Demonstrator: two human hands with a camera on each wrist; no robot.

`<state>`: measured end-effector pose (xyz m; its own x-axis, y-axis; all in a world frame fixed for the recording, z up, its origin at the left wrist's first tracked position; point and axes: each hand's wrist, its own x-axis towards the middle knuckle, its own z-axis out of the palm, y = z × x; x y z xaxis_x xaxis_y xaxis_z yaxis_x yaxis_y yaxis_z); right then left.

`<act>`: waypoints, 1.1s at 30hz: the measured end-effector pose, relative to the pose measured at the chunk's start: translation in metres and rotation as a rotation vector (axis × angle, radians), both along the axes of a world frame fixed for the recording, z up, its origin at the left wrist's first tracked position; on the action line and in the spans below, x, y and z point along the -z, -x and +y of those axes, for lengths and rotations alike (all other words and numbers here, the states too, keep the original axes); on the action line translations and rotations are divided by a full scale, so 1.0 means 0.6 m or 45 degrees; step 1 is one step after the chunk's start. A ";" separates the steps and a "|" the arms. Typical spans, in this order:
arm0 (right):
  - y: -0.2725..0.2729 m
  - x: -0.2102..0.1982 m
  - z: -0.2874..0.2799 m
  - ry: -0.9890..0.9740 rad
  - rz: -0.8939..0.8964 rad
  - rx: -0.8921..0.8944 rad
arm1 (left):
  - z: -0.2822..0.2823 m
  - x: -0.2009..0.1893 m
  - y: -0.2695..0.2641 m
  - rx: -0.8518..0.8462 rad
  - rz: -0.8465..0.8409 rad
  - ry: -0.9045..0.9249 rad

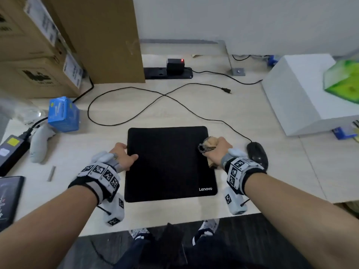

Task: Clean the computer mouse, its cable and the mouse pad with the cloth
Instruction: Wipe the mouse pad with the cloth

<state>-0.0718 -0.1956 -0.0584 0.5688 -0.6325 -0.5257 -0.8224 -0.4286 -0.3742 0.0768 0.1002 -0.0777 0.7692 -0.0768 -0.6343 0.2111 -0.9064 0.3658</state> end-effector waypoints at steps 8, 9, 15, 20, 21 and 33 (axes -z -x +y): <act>-0.006 0.026 -0.023 -0.096 0.025 0.033 | -0.043 -0.025 0.004 0.270 -0.018 -0.104; -0.003 0.021 -0.022 -0.064 0.010 0.018 | -0.046 -0.027 0.005 0.274 -0.026 -0.095; 0.024 -0.005 -0.034 -0.003 -0.076 0.013 | -0.060 -0.033 0.004 0.096 0.090 0.154; 0.073 -0.033 -0.115 0.171 0.025 0.065 | -0.142 -0.059 0.059 0.160 0.246 0.359; 0.085 -0.039 -0.133 0.207 0.062 0.052 | -0.157 -0.054 0.068 0.207 0.234 0.371; 0.158 -0.020 -0.173 0.330 0.250 0.161 | -0.144 -0.024 0.076 0.214 0.279 0.265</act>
